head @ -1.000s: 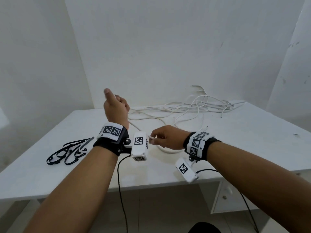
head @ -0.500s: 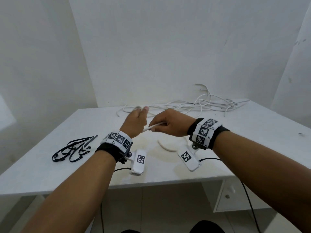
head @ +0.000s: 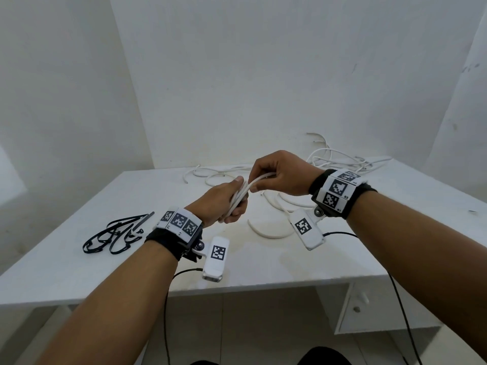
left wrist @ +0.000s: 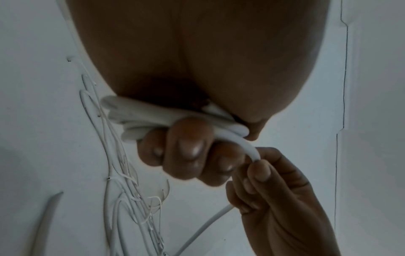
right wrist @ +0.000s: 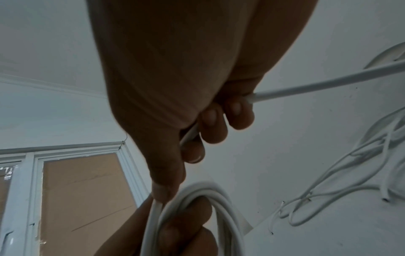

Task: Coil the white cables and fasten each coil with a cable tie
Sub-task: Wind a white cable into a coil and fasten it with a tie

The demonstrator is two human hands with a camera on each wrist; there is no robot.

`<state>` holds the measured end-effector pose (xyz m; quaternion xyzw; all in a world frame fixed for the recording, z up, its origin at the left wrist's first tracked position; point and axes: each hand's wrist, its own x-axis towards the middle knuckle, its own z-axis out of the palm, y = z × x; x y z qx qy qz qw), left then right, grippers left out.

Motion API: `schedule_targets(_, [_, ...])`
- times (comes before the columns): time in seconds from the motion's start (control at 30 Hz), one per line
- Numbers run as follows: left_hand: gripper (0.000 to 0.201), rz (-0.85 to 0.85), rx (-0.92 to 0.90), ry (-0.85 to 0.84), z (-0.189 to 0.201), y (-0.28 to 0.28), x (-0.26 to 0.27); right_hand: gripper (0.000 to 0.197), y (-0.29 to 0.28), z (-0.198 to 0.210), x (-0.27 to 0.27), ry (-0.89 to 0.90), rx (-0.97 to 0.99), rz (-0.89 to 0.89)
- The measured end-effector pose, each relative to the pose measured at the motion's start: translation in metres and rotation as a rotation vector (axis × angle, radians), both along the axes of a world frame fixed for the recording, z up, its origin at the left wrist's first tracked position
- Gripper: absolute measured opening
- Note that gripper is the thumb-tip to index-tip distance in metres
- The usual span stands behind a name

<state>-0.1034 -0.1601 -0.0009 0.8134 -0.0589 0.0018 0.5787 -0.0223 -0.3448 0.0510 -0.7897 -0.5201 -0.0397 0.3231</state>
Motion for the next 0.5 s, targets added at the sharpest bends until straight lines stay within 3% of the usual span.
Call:
schedule_targets(0.13, [0.052,-0.021,0.001,0.029,-0.003,-0.001,-0.001,0.012,0.001,0.000,-0.001,-0.024,-0.004,0.017])
schedule_targets(0.3, [0.055,-0.096,-0.180,0.051,0.000,-0.004,-0.006,0.013,-0.001,0.001,0.002,0.074,0.120,0.036])
schedule_targets(0.4, [0.057,-0.214,-0.306,-0.022,0.004,-0.004,-0.010,0.008,-0.004,0.001,0.013,0.152,0.235,0.017])
schedule_targets(0.5, [0.044,-0.213,-0.378,-0.134,0.009,-0.008,-0.015,0.011,-0.002,-0.006,0.020,0.225,0.285,0.016])
